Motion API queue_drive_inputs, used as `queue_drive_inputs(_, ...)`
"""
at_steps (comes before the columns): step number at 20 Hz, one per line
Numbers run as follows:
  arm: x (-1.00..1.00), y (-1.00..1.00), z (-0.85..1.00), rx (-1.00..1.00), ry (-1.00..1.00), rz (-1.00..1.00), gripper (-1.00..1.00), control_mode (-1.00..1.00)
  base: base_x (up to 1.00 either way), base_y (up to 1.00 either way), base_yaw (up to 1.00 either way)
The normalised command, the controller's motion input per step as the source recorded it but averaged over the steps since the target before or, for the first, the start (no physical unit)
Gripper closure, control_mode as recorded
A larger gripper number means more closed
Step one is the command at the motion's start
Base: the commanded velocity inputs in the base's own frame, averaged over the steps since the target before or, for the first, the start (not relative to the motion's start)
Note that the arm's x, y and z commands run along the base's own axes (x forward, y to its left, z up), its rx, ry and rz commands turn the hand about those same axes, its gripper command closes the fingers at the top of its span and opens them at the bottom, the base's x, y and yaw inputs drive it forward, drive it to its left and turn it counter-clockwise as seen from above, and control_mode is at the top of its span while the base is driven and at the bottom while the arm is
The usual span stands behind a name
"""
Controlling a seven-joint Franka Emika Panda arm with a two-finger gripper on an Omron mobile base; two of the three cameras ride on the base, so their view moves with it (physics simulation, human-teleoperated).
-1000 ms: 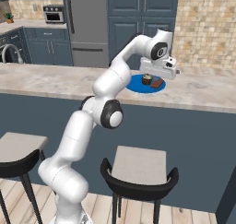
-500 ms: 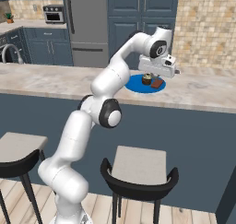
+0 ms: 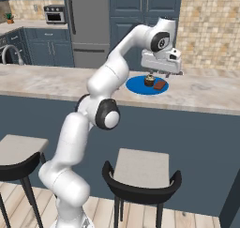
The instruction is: Take the cinnamon bottle from the cabinet and place it on the dining table, next to the plate with the cupcake. Then take the chocolate from the dining counter and place it on the cupcake plate.
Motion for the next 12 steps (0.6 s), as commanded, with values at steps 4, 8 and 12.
queue_drive_inputs(4,-0.68,0.00,0.22,-0.08,-0.01,-0.09,-1.00,-1.00,0.00,0.00,0.00)
queue_drive_inputs(8,-0.72,0.10,0.15,-0.05,-0.01,-0.13,-1.00,-1.00,0.00,0.00,0.00)
queue_drive_inputs(12,-0.72,0.37,0.01,0.00,0.00,-0.15,-1.00,-1.00,0.00,0.00,0.00)
